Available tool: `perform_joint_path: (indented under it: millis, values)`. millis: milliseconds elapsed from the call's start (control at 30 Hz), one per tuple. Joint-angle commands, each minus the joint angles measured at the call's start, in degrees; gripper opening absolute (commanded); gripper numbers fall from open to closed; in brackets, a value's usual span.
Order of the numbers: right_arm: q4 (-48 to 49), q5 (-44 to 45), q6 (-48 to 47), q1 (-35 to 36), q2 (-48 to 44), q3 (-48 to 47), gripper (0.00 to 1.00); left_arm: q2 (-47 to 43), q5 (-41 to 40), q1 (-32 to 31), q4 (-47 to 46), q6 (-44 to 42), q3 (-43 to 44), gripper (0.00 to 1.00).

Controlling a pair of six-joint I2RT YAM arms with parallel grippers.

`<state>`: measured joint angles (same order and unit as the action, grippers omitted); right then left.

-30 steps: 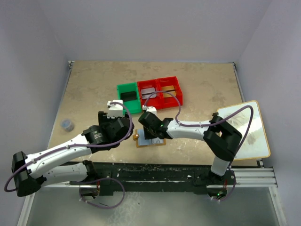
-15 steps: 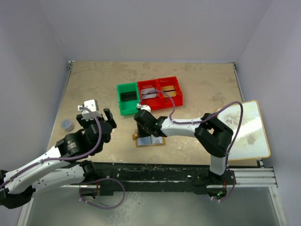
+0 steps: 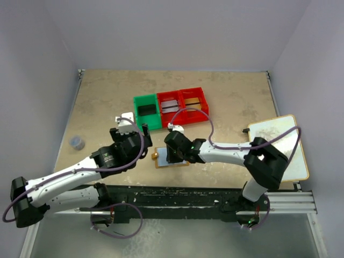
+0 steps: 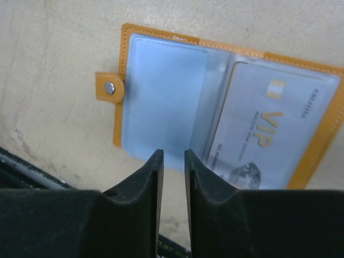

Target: Take the credit cards out of the card holder

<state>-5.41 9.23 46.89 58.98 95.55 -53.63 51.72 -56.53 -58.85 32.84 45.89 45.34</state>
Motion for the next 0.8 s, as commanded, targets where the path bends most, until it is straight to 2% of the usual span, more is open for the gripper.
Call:
perform_joint_path:
  millis: [0, 100, 200, 433, 633, 767]
  values:
    - [-5.1, 2.2, 3.4, 0.4, -8.0, 1.7, 0.26, 6.8, 6.0, 0.4, -11.7, -3.2, 0.8, 0.91]
    - [-5.4, 4.9, 8.4, 0.3, -13.8, 7.4, 0.31, 13.7, 12.7, 1.7, -13.5, -4.9, 2.7, 0.92]
    - [-2.4, 3.1, 13.1, 0.1, -19.6, 14.7, 0.34, 19.6, 21.1, 3.5, -17.0, -7.6, 3.7, 0.91]
    - [15.1, -6.2, 21.2, -0.1, -29.9, 30.9, 0.43, 29.9, 31.5, 5.0, -24.1, -12.1, 4.4, 0.91]
    - [20.0, -5.5, 23.0, -1.2, -31.2, 35.3, 0.52, 35.4, 30.8, 5.9, -26.8, -14.3, 4.3, 0.90]
    - [24.6, -11.0, 20.7, -7.2, -28.8, 36.3, 0.52, 39.4, 31.9, 7.2, -27.8, -15.7, 4.9, 0.90]
